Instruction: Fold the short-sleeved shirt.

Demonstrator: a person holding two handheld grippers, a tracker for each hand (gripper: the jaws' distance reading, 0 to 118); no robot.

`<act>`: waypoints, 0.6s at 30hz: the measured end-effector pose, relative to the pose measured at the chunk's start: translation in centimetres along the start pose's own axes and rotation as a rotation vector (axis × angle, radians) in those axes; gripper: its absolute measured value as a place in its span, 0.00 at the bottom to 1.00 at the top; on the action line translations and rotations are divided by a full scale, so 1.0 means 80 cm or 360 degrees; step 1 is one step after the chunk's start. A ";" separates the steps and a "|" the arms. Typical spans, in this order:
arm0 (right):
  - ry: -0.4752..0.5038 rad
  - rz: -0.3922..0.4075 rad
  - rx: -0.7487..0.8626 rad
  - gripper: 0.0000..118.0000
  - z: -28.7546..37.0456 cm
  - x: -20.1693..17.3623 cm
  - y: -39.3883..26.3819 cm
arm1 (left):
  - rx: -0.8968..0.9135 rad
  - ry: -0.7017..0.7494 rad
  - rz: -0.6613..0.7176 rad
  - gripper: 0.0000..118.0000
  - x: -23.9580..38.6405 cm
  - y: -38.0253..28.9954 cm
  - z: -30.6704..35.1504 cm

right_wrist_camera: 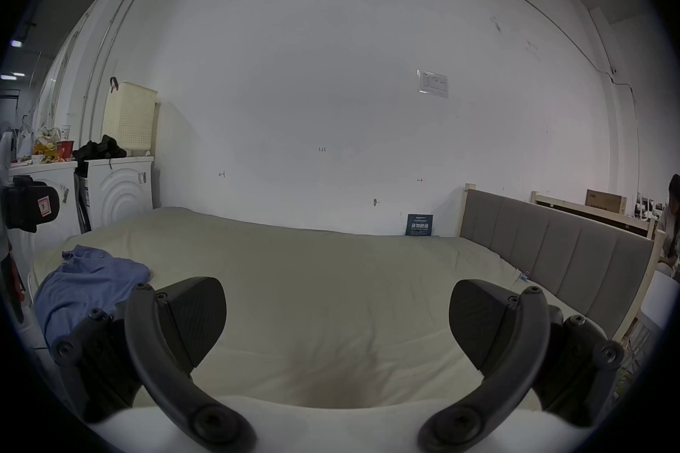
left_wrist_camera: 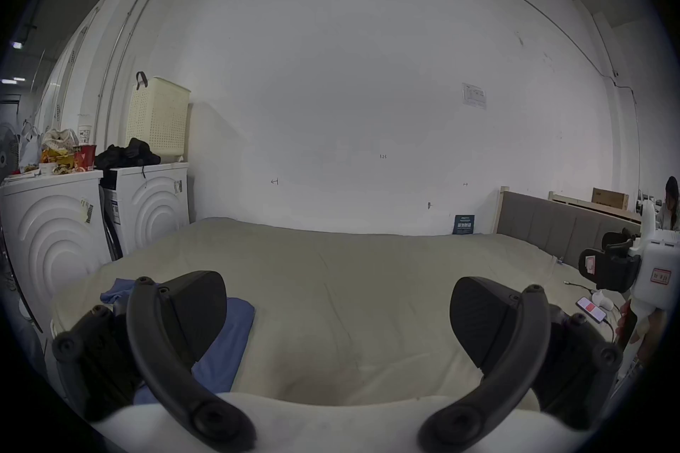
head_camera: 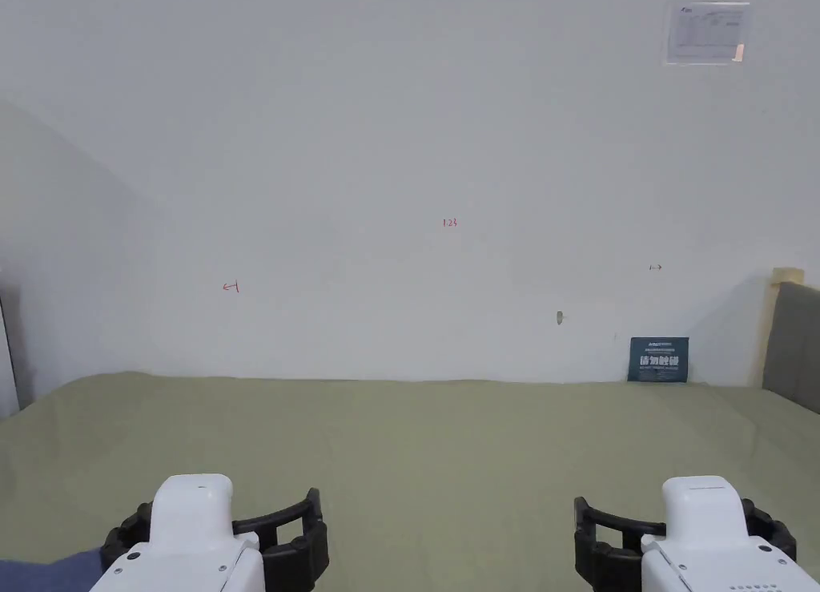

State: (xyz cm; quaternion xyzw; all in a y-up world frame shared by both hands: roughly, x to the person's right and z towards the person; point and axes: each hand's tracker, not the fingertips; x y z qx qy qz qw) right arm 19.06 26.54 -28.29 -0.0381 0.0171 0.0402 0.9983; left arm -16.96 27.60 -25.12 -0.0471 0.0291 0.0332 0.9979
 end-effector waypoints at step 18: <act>-0.0023 -0.0044 -0.0027 1.00 0.000 0.007 -0.007 | -0.0026 -0.0005 -0.0009 1.00 0.005 -0.005 0.003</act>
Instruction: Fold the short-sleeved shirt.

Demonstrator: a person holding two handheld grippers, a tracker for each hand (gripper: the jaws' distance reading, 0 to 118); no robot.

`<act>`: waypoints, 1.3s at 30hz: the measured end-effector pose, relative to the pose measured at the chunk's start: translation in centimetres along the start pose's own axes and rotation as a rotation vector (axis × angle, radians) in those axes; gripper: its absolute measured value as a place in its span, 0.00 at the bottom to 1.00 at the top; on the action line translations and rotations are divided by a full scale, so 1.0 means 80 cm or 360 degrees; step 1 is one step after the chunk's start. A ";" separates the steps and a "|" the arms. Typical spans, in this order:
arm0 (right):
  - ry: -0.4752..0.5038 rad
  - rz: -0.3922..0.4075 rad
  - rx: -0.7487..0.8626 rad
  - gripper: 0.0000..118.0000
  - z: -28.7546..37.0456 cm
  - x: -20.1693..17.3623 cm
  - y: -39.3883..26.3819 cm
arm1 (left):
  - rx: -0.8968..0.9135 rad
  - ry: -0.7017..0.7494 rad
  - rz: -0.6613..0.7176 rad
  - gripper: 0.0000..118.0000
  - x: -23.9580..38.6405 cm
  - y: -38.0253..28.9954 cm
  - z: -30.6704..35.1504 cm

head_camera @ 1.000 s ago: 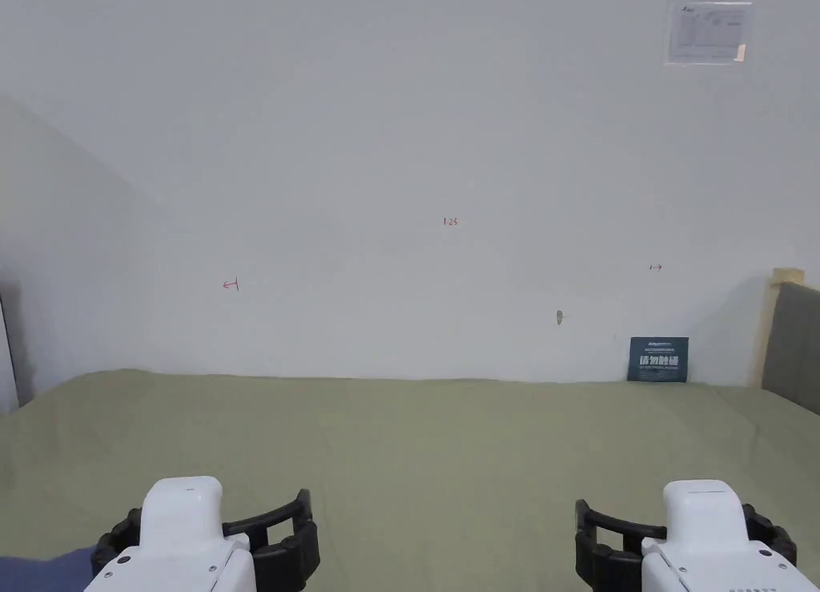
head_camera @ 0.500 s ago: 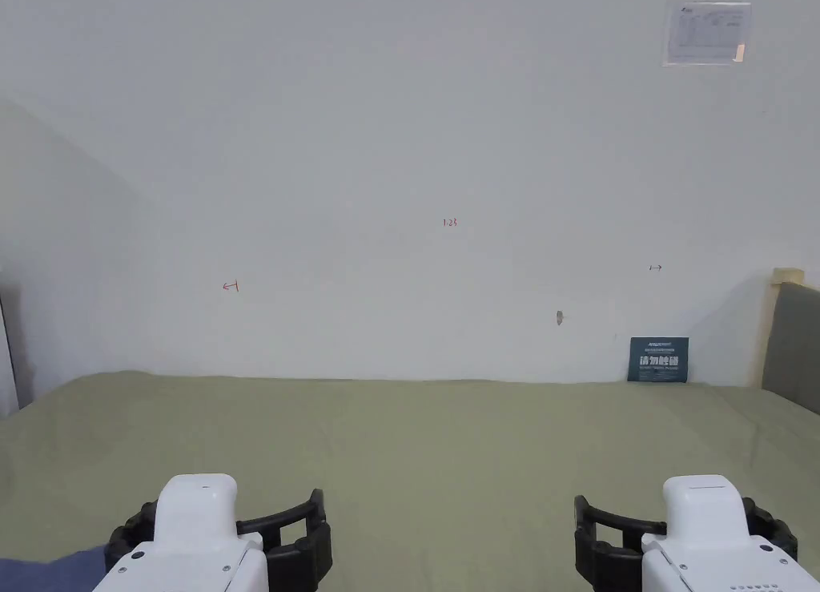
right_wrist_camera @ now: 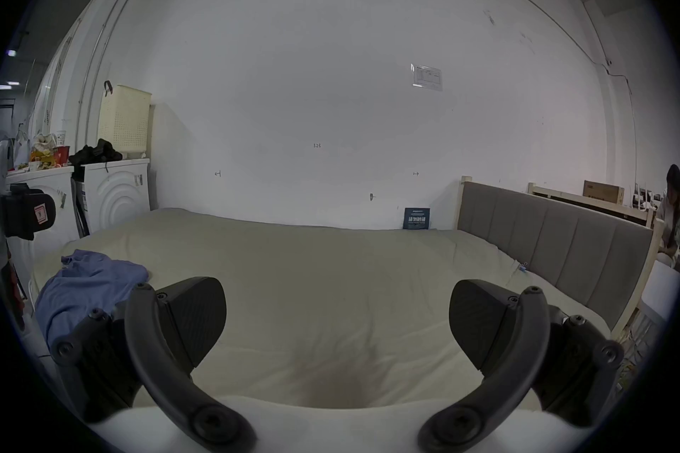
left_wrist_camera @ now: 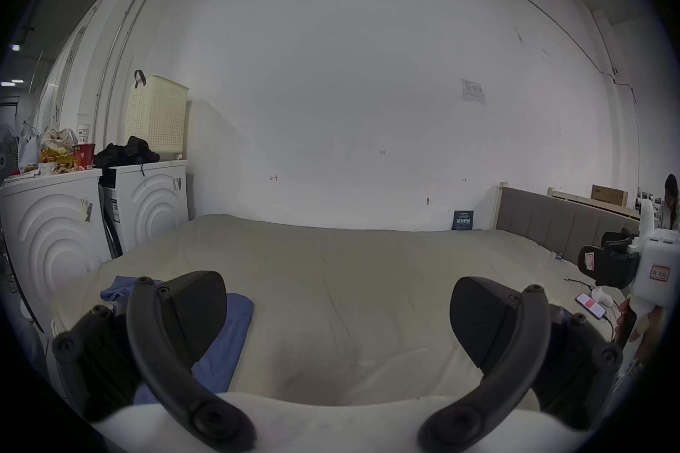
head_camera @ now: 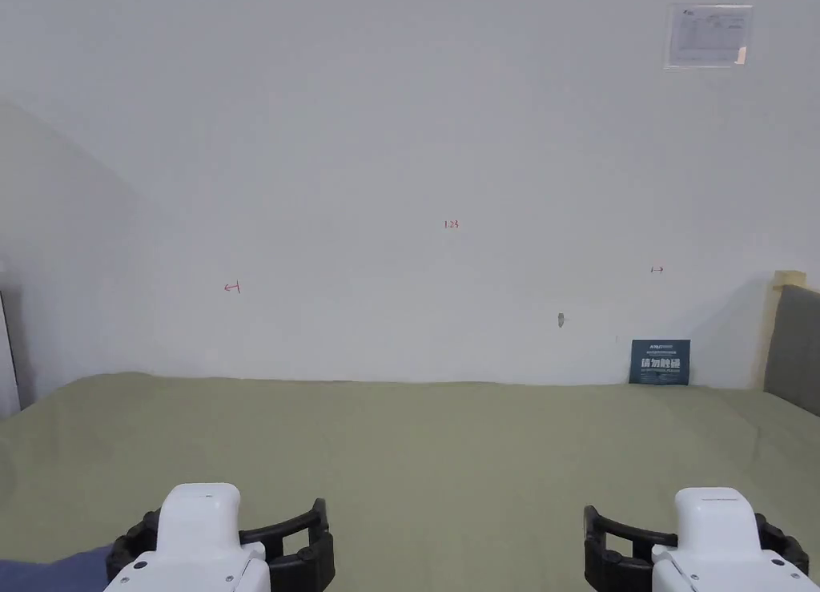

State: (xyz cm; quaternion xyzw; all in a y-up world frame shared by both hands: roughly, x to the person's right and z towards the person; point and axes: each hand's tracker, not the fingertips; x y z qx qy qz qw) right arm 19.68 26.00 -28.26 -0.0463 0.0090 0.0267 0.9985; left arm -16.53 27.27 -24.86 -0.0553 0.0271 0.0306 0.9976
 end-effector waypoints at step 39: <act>-0.0029 -0.0001 0.0021 1.00 0.002 -0.001 0.001 | -0.0013 -0.0009 0.0010 1.00 0.006 -0.008 -0.005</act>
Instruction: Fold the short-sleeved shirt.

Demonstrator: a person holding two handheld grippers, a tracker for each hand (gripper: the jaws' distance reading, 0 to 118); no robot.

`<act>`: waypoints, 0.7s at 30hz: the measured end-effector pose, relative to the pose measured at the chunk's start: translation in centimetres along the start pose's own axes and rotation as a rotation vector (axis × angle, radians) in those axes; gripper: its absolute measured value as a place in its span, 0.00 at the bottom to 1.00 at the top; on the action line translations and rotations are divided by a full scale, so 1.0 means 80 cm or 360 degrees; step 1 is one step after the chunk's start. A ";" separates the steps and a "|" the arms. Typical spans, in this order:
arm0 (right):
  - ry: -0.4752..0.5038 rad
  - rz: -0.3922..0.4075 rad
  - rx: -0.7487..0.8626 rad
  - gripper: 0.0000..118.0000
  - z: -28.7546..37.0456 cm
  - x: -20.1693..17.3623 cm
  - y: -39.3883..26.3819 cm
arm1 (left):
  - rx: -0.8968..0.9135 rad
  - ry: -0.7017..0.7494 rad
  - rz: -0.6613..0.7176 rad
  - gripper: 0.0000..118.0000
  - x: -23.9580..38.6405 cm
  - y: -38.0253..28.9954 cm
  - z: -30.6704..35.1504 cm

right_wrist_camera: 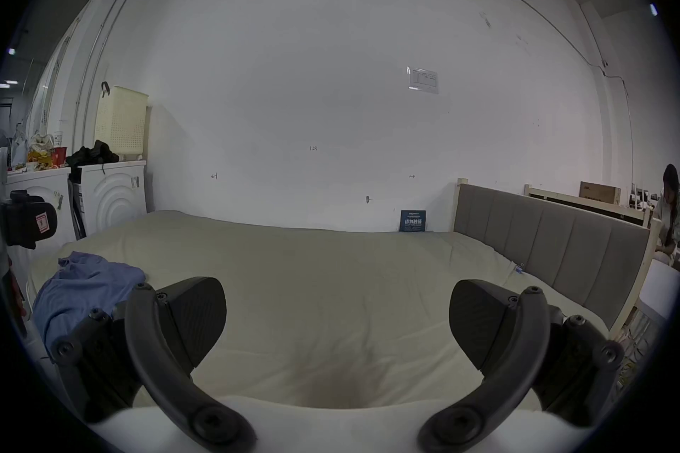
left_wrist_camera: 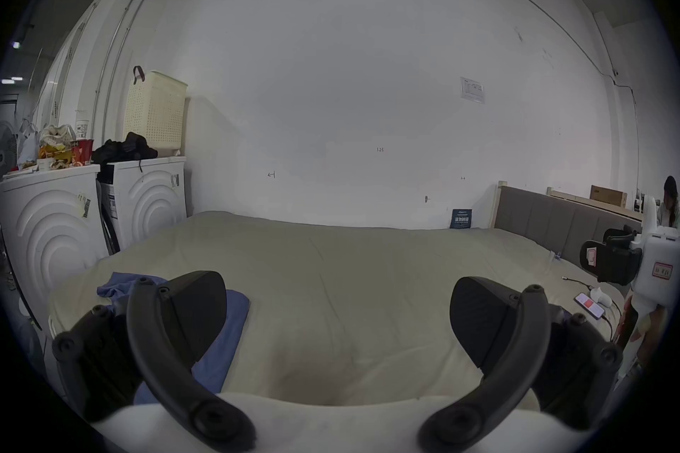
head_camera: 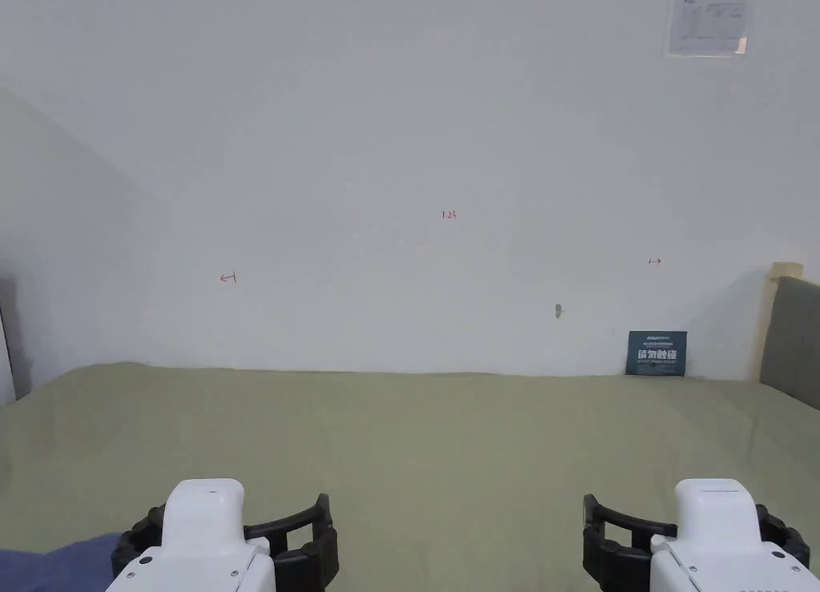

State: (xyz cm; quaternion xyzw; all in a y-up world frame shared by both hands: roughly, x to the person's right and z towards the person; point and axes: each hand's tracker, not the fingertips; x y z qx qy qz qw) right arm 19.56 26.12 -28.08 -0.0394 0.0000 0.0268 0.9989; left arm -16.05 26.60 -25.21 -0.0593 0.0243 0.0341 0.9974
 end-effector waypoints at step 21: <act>0.0025 0.0038 0.0010 1.00 0.002 -0.004 0.007 | 0.0014 0.0016 0.0001 1.00 0.000 0.007 0.003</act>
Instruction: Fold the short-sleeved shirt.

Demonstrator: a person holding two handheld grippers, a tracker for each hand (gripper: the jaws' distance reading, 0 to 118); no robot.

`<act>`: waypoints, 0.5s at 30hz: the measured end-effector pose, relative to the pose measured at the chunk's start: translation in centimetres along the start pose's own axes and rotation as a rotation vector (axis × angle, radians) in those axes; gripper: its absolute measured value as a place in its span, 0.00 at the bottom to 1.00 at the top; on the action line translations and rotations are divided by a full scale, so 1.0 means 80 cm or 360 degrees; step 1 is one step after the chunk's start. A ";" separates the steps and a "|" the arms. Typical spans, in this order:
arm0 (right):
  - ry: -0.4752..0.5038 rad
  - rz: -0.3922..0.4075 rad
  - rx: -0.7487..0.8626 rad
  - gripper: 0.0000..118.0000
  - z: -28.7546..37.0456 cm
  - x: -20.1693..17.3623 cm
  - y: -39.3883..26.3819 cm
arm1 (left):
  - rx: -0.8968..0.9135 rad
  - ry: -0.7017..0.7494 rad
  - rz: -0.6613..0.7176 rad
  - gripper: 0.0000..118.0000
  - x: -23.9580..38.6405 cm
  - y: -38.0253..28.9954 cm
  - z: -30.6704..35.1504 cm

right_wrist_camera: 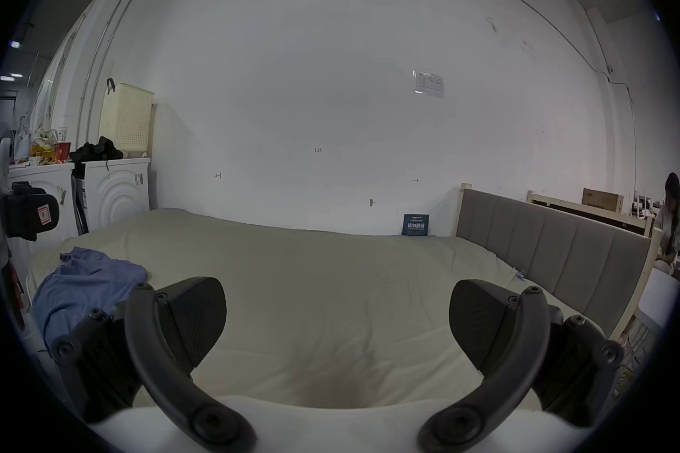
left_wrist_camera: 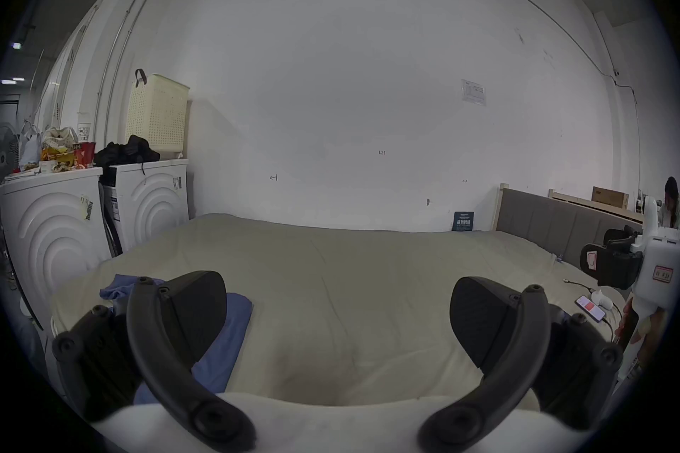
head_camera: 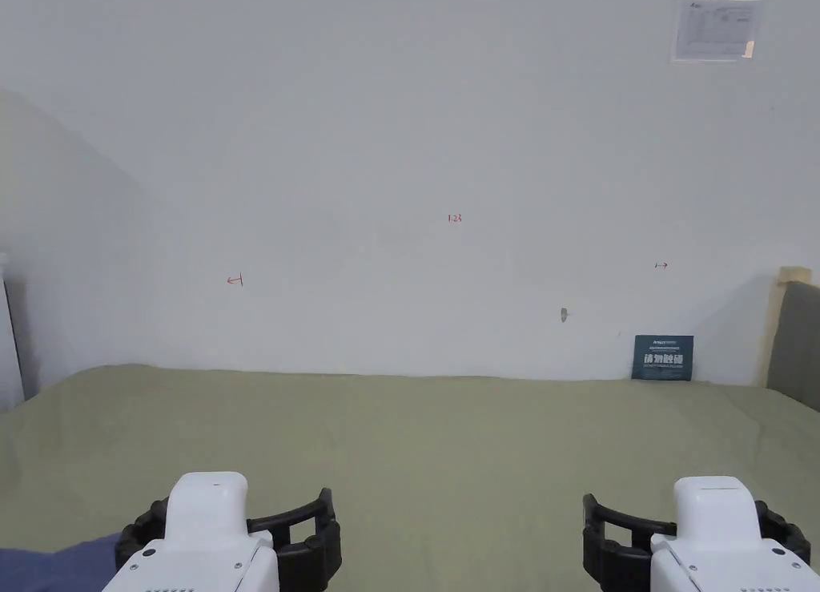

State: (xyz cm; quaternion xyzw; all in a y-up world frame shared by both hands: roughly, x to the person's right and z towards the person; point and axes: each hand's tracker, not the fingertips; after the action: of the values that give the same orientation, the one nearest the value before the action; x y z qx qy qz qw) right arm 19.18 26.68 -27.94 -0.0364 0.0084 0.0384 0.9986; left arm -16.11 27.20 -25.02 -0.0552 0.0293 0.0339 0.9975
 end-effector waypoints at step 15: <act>-0.0001 -0.0006 0.0004 1.00 0.000 0.000 -0.006 | 0.0032 -0.0003 0.0061 1.00 -0.007 -0.006 -0.002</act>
State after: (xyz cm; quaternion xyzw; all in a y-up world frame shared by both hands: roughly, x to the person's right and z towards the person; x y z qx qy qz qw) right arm 19.17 26.23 -27.94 -0.0352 0.0081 0.0365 0.9987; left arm -16.62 26.69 -25.12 -0.0445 0.0299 0.0526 0.9972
